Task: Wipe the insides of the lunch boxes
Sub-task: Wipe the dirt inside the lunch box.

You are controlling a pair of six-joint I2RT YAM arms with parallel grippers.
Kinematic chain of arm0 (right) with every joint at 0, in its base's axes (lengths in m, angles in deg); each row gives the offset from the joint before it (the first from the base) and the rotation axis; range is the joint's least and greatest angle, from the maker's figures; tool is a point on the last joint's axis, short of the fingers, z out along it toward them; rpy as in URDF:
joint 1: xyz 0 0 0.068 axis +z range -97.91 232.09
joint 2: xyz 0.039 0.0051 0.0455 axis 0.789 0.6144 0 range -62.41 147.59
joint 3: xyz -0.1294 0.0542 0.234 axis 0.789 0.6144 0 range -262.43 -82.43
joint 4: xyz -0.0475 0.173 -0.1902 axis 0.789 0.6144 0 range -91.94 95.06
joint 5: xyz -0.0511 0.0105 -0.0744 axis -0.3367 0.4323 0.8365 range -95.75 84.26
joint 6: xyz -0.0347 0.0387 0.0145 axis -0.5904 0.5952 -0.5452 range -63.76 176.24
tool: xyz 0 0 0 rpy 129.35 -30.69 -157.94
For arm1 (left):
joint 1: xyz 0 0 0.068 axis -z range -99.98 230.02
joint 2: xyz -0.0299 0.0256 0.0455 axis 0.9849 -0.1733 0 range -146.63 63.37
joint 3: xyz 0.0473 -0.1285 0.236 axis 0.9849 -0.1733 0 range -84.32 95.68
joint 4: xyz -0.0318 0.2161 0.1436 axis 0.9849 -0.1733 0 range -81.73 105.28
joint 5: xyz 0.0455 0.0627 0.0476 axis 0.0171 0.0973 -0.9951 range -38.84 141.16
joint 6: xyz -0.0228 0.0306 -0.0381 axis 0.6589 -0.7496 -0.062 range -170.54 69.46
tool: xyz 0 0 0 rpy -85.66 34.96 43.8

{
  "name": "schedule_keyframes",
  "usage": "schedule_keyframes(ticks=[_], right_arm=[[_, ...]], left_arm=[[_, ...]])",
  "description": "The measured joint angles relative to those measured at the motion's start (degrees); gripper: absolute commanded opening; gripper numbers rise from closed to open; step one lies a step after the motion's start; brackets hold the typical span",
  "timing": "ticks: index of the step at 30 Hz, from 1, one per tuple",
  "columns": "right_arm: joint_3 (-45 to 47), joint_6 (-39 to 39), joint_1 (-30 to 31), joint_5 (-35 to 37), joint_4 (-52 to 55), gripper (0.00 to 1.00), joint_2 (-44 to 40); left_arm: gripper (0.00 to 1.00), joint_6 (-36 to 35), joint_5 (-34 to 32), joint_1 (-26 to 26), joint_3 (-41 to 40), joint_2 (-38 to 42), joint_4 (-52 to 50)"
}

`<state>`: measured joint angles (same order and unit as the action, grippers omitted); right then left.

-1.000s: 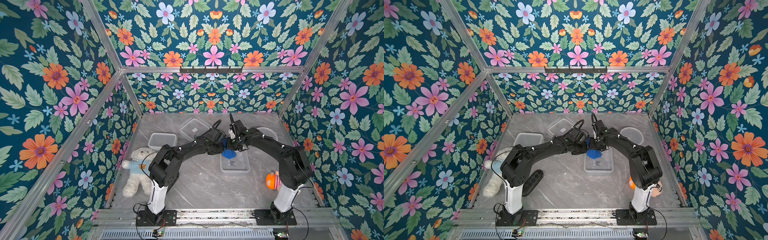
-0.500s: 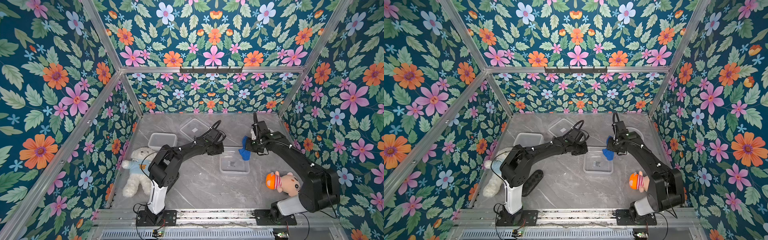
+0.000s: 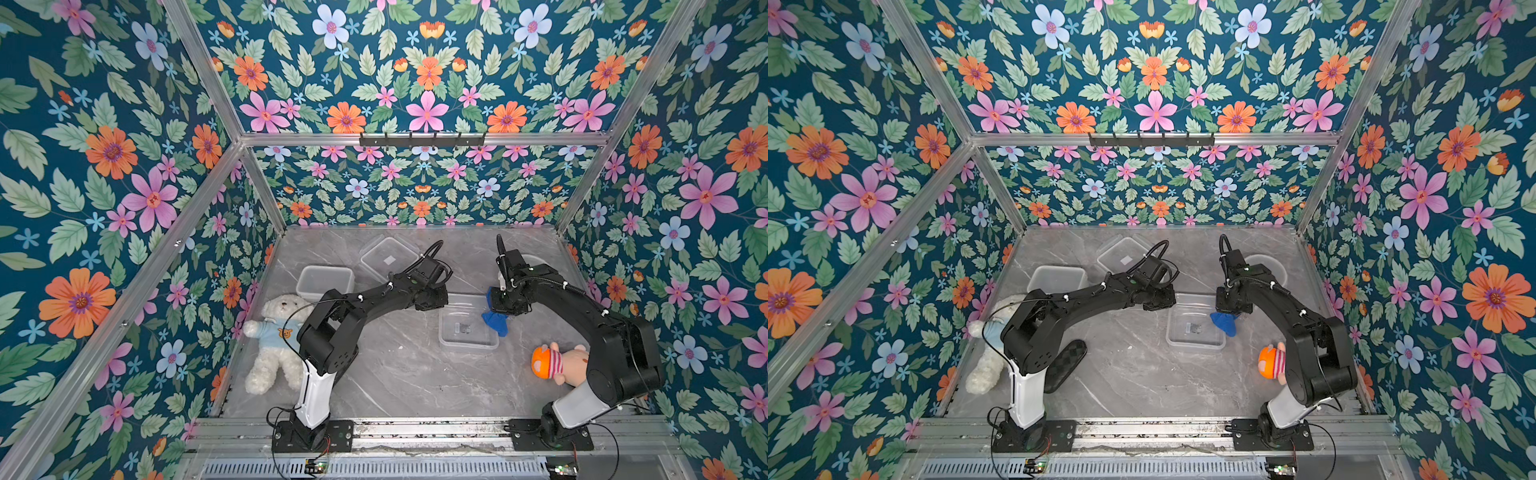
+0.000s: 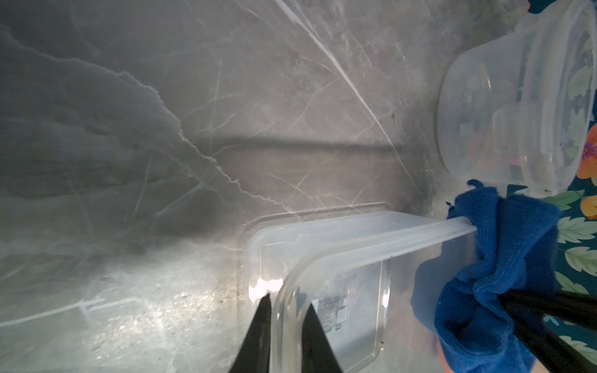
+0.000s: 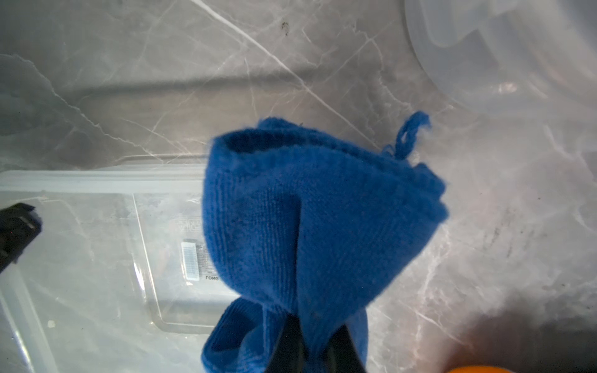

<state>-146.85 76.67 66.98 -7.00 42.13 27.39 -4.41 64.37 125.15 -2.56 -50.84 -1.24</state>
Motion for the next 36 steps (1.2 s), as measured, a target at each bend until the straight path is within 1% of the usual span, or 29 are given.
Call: schedule_keyframes(ticks=[2,5,8,10,12,14,17,21,23,25,29,34,36], right_arm=[[2.3,0.0,0.6,-0.3,0.2,0.0,-2.5],[6.1,0.2,2.5,-1.3,3.4,0.0,-7.3],[9.4,1.3,6.8,0.2,5.6,0.0,-10.1],[11.7,3.4,10.5,1.5,7.0,0.0,-11.8],[12.1,5.1,14.2,2.1,9.8,0.0,-12.9],[11.7,6.6,15.9,1.4,12.0,0.0,-14.0],[8.7,8.0,16.4,1.7,14.9,0.0,-15.8],[-0.4,8.0,16.4,4.1,17.5,0.0,-17.9],[-5.2,7.6,16.2,5.0,17.7,0.0,-15.9],[-8.9,6.5,16.3,4.6,16.6,0.0,-11.2],[-11.6,5.0,16.3,1.8,12.2,0.0,-1.1],[-15.1,4.4,15.9,-2.3,6.3,0.0,13.5],[-16.1,4.4,15.6,-3.8,4.6,0.0,17.9]], left_arm=[[0.17,-0.1,-0.1,0.0,0.3,-0.2,0.0],[0.17,-0.2,0.0,0.0,0.8,-0.6,-0.2],[0.17,-0.2,-0.2,0.1,1.2,-0.9,-0.3],[0.17,-0.3,-0.2,0.1,1.5,-1.0,-0.5],[0.17,-0.6,-0.1,0.0,1.6,-1.0,-0.6],[0.17,-0.8,-0.1,0.0,1.6,-1.0,-0.7],[0.17,-0.6,-0.1,0.0,1.5,-1.0,-0.7],[0.17,0.0,-0.1,0.0,1.2,-0.7,-0.7],[0.17,0.2,-0.3,0.0,1.2,-0.6,-0.8],[0.17,0.3,-0.3,0.0,1.2,-0.6,-0.8],[0.17,0.3,-0.2,0.1,1.1,-0.6,-0.7],[0.18,0.3,0.0,0.1,1.1,-0.6,-0.6],[0.18,0.6,-0.3,0.1,1.1,-0.6,-1.1]])
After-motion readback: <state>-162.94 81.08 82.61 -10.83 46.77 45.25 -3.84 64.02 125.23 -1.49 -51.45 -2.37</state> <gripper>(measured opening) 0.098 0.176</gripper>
